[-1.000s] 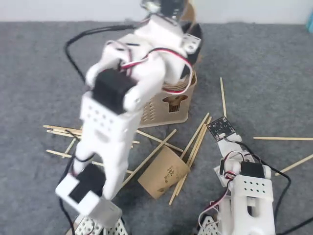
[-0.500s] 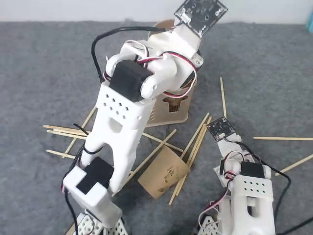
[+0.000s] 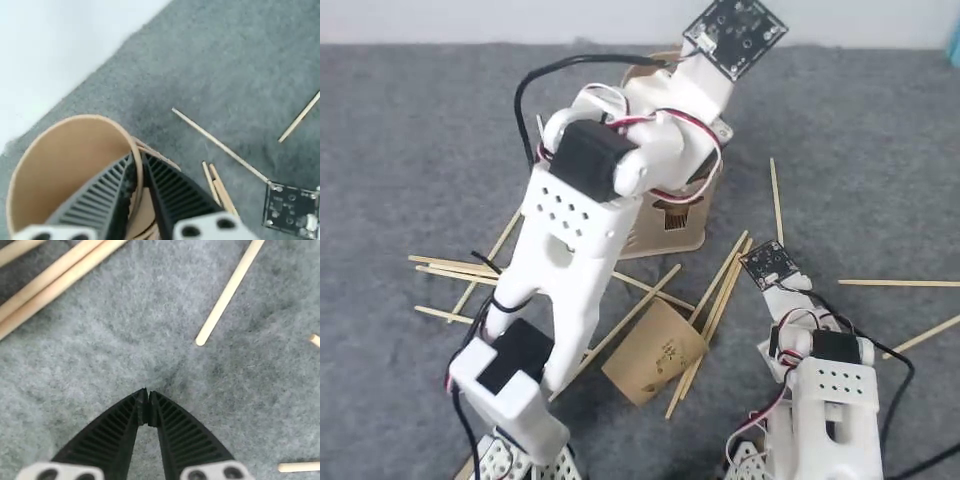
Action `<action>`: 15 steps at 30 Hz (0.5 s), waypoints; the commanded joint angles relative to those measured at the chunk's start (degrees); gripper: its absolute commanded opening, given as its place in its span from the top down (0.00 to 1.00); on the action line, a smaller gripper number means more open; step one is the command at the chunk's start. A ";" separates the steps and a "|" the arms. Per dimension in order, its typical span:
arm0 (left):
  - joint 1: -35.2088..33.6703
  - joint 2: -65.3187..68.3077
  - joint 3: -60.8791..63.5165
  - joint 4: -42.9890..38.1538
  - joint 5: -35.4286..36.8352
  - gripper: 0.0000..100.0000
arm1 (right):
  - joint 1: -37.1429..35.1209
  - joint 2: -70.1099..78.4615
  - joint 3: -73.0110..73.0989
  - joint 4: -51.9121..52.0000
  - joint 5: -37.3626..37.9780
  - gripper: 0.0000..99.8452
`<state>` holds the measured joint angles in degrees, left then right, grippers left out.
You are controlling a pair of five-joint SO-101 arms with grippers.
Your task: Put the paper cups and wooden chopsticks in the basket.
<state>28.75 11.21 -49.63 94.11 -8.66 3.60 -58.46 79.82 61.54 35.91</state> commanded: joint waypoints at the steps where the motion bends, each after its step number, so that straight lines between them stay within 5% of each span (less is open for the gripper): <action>1: -1.93 -0.88 -0.48 -1.93 -0.09 0.95 | 0.13 -1.19 -0.53 -0.13 0.97 0.99; 7: -4.13 -0.88 -6.20 1.76 4.48 0.79 | 0.13 -1.19 -0.53 -0.13 0.97 0.99; 15: -4.40 -1.67 -16.66 6.59 5.54 0.79 | 0.13 -1.19 -0.53 -0.13 0.97 0.99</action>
<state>24.79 11.21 -61.58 98.33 -4.44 3.60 -58.46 79.82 61.54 35.91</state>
